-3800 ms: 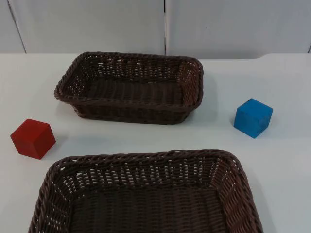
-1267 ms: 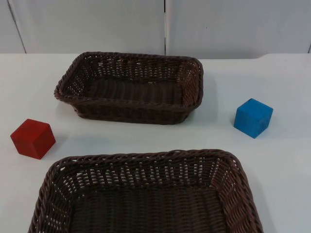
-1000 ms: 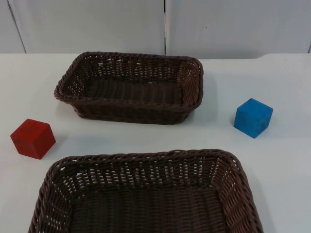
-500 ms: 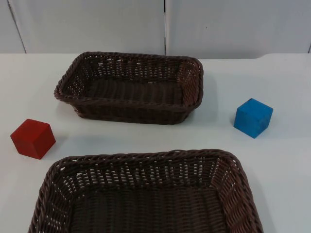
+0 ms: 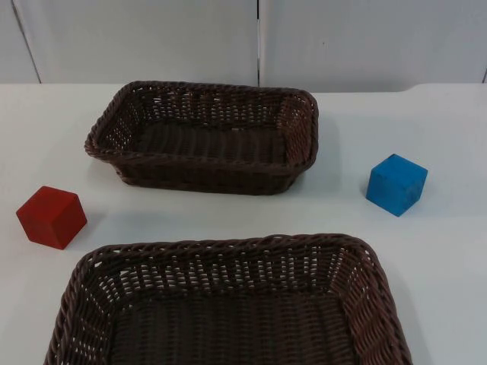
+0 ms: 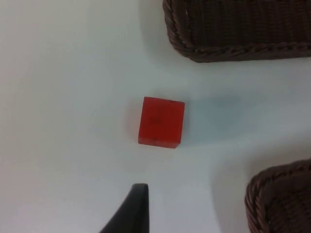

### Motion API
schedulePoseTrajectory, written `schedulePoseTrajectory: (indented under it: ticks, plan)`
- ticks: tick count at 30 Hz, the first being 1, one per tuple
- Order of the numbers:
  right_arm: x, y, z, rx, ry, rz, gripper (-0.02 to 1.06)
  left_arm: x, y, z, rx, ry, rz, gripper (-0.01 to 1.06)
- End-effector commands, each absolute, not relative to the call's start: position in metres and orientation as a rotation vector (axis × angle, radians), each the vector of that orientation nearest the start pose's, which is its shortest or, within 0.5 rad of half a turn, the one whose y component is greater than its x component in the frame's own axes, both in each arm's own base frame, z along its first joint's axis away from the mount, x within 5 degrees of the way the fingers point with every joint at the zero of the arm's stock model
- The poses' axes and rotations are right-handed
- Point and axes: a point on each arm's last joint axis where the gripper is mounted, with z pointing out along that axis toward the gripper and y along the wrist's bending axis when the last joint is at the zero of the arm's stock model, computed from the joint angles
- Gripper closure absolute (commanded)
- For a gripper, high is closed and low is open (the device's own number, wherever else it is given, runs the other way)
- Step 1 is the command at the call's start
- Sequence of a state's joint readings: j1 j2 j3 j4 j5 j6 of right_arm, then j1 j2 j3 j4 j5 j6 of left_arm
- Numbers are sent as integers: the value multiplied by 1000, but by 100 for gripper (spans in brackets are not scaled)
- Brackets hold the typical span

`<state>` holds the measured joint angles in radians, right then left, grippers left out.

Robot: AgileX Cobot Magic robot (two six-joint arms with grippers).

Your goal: Pick up one cube with the left hand and place it into the upper basket. Pick up one cube with the right hand and place it into the lower basket.

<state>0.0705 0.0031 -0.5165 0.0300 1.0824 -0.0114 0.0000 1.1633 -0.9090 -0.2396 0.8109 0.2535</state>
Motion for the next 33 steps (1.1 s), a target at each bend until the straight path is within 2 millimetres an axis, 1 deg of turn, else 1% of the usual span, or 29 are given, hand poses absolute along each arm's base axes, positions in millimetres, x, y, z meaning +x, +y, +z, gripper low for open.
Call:
schedulePoseTrajectory:
  ticks: [1,2,3,6,7,11,12,16,17,21,22,26,32,33]
  plan:
    - [-8,2,280,-78,2044,72,-1,240,-16,298,173,2519,-188,0]
    - [-8,2,280,-78,2044,72,-1,240,-16,298,173,2519,-188,0]
    - [-8,2,280,-78,2044,72,-1,247,-16,292,170,2536,-190,0]
    - [-8,2,280,-78,2044,72,-1,260,-15,278,174,2562,-183,0]
    - [-8,2,280,-78,2044,72,-1,260,-15,278,174,2562,-183,0]
    - [-8,2,280,-78,2044,72,-1,275,-14,261,183,2582,-159,0]
    - [-8,2,280,-78,2044,72,-1,275,-14,261,183,2582,-159,0]
    - [-8,2,280,-78,2044,72,-1,288,-13,244,175,2597,-148,0]
    - [-8,2,280,-78,2044,72,-1,288,-13,244,175,2597,-148,0]
    - [-8,2,280,-78,2044,72,-1,302,-12,224,178,2618,-138,0]
    - [-8,2,280,-78,2044,72,-1,302,-12,224,178,2618,-138,0]
    - [-8,2,280,-78,2044,72,-1,314,-12,211,176,2643,-148,0]
    - [-8,2,280,-78,2044,72,-1,325,-13,201,171,2655,-155,0]
    - [-8,2,280,-78,2044,72,-1,329,-12,196,185,2662,-149,0]
